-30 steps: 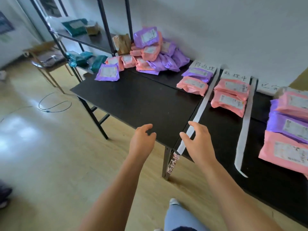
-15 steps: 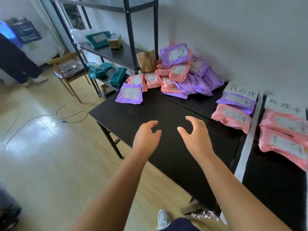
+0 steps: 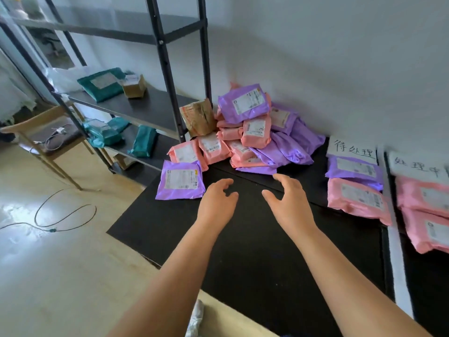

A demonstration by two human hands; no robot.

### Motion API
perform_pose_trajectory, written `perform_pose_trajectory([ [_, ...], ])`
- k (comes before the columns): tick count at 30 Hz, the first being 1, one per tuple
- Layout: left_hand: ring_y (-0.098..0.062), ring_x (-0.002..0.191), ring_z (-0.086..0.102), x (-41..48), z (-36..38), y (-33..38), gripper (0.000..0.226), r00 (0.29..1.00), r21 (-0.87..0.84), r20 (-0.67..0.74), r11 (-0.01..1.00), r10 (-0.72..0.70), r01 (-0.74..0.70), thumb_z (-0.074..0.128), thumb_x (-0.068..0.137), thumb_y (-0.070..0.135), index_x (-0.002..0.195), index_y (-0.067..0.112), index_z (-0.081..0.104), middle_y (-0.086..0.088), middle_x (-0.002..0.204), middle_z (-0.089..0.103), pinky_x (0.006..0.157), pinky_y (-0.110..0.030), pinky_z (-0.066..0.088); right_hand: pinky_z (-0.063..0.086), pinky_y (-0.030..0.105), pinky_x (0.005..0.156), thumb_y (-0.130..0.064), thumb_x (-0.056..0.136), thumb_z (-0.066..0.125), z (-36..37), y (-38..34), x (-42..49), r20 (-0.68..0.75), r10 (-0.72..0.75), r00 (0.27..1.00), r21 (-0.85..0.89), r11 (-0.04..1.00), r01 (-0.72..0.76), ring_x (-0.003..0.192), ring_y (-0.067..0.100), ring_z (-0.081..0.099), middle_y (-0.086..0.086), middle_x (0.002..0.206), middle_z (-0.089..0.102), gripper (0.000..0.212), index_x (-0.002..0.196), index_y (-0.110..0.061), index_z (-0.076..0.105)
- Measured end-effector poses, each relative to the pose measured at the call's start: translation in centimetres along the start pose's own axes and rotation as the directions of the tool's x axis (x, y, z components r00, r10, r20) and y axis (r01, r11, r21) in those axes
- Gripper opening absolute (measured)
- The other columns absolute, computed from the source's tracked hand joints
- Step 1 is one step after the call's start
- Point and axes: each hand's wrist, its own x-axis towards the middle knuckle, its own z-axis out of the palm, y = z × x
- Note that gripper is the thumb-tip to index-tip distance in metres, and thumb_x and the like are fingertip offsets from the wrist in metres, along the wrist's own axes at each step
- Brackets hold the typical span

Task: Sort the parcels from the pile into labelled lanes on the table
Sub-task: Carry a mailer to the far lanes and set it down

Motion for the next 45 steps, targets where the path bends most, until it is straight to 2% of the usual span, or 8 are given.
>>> perform_pose_trajectory([
  [9,-0.006,0.085,0.057,12.0,-4.8,-0.6,0.045,0.965,0.073,0.226,0.985,0.136,-0.156,0.053,0.096,0.018,0.140,0.025,0.050,0.005,0.133,0.058,0.070,-0.024,0.046,0.038,0.026,0.093,-0.031,0.095,0.065,6.1,-4.0,5.3,-0.094,0.233,0.968,0.060,0.972,-0.229,0.130,0.017,0.047,0.000,0.139,0.048,0.051,0.142,-0.022,0.047],
  [18,-0.021,0.115,0.057,20.9,-1.5,1.6,0.046,0.944,0.060,0.317,0.992,0.088,-0.112,0.052,0.096,0.018,0.142,0.020,0.049,-0.001,0.139,0.056,0.083,-0.025,0.037,0.038,0.028,0.083,-0.028,0.097,0.061,5.9,-2.4,13.9,-0.102,0.322,0.941,0.029,0.947,-0.321,0.115,0.019,0.054,0.005,0.135,0.053,0.046,0.139,-0.018,0.049],
  [25,-0.028,0.125,0.052,28.0,2.6,4.1,0.045,0.960,0.073,0.280,0.997,0.013,-0.035,0.049,0.098,0.016,0.143,0.016,0.047,-0.006,0.145,0.051,0.088,-0.028,0.035,0.039,0.030,0.082,-0.032,0.100,0.054,6.0,1.5,23.3,0.006,0.406,0.914,-0.024,0.914,-0.405,0.123,0.025,0.055,0.005,0.145,0.050,0.051,0.147,-0.015,0.043],
  [29,-0.029,0.093,0.058,31.5,5.0,5.2,0.028,0.962,0.127,0.273,0.990,0.030,-0.067,0.043,0.100,0.015,0.123,0.008,0.057,-0.014,0.118,0.064,0.076,-0.034,0.044,0.040,0.033,0.082,-0.029,0.102,0.047,6.7,3.5,28.1,0.022,0.412,0.911,-0.116,0.906,-0.407,0.116,0.030,0.058,0.011,0.135,0.058,0.041,0.139,-0.012,0.049],
  [33,-0.034,0.090,0.065,33.8,6.7,4.9,0.031,0.956,0.145,0.291,0.989,-0.040,-0.002,0.044,0.098,0.012,0.124,0.006,0.058,-0.016,0.107,0.067,0.061,-0.028,0.039,0.037,0.034,0.074,-0.044,0.103,0.041,7.6,4.7,31.7,0.029,0.426,0.904,-0.067,0.904,-0.423,0.104,0.030,0.059,0.010,0.115,0.065,0.041,0.122,-0.012,0.058],
  [37,-0.010,0.058,0.049,34.7,7.4,4.7,0.032,0.957,0.150,0.282,0.988,-0.063,0.021,0.045,0.096,0.010,0.124,0.010,0.061,-0.002,0.089,0.062,0.046,-0.021,0.032,0.037,0.033,0.076,-0.045,0.102,0.042,8.4,5.4,34.0,0.072,0.481,0.874,0.017,0.875,-0.483,0.106,0.034,0.059,0.015,0.118,0.066,0.047,0.124,-0.008,0.061],
  [42,-0.036,0.101,0.065,34.3,7.9,4.7,0.039,0.947,0.117,0.318,0.993,-0.051,0.015,0.045,0.094,0.010,0.130,0.015,0.060,-0.008,0.115,0.069,0.065,-0.027,0.041,0.031,0.028,0.055,-0.029,0.100,0.050,8.9,4.8,34.6,0.100,0.473,0.875,0.061,0.875,-0.480,0.088,0.022,0.053,0.007,0.105,0.066,0.030,0.118,-0.009,0.064],
  [45,-0.036,0.101,0.064,33.7,7.8,4.8,0.038,0.946,0.114,0.324,0.993,-0.020,-0.018,0.045,0.095,0.013,0.130,0.016,0.061,-0.008,0.113,0.069,0.064,-0.027,0.040,0.037,0.030,0.067,-0.027,0.099,0.051,8.7,4.5,34.1,0.034,0.473,0.880,0.068,0.878,-0.475,0.093,0.023,0.057,0.006,0.111,0.068,0.027,0.117,-0.011,0.065],
])
